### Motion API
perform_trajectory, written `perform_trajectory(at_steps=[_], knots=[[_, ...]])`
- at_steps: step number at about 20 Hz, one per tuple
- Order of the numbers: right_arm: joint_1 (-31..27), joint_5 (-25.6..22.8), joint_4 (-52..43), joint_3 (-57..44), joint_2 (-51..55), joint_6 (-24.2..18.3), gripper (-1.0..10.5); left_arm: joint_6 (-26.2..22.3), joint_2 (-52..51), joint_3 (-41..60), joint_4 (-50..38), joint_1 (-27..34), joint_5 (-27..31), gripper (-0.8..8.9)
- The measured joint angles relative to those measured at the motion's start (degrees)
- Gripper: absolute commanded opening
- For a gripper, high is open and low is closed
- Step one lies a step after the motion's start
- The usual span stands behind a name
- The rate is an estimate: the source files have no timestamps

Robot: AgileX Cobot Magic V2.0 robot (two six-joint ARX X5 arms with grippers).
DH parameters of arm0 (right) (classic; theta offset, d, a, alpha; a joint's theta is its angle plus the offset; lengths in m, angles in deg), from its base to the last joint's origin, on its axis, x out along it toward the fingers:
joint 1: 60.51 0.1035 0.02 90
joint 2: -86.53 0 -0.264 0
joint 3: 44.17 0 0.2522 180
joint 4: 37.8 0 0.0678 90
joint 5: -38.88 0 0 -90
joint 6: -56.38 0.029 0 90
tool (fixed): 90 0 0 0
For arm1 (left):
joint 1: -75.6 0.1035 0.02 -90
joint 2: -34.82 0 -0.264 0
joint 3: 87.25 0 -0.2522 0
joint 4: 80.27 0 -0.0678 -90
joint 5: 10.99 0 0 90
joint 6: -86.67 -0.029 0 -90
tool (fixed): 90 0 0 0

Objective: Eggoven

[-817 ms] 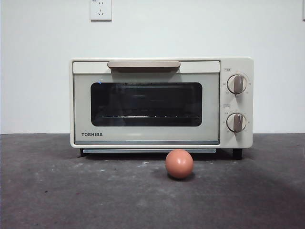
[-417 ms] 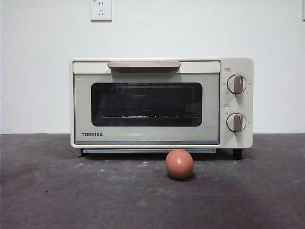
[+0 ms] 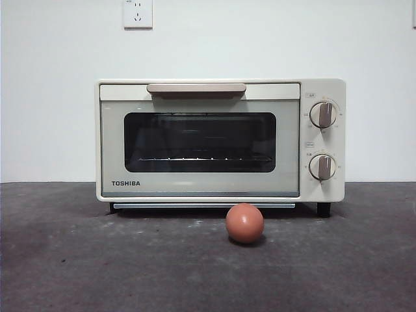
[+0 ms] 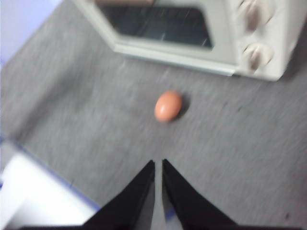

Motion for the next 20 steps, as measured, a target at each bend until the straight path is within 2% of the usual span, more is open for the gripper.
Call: perform_trajectory(at_steps=[4, 6, 8, 15, 18, 20], knots=[[3.1, -0.1, 2.0, 0.0, -1.0, -1.3, 0.1, -1.1, 0.2, 0.0, 0.7, -1.3, 0.0, 0.07], [4.2, -0.1, 1.7, 0.0, -1.1, -1.6, 1.4, -1.5, 0.1, 0.0, 0.7, -1.6, 0.0, 0.07], [4.4, -0.1, 1.3, 0.0, -1.1, -1.6, 3.3, -1.5, 0.1, 0.0, 0.7, -1.6, 0.0, 0.07], [4.8, -0.1, -1.3, 0.0, -4.5, 1.0, 3.4, -1.5, 0.1, 0.0, 0.7, -1.6, 0.0, 0.07], [7.9, -0.4, -7.1, 0.0, -10.3, 4.5, 3.4, -1.5, 0.1, 0.0, 0.7, -1.6, 0.0, 0.07], [11.5, -3.1, -11.1, 0.0, -14.5, 7.1, 3.4, -1.5, 0.1, 0.0, 0.6, -1.6, 0.0, 0.07]])
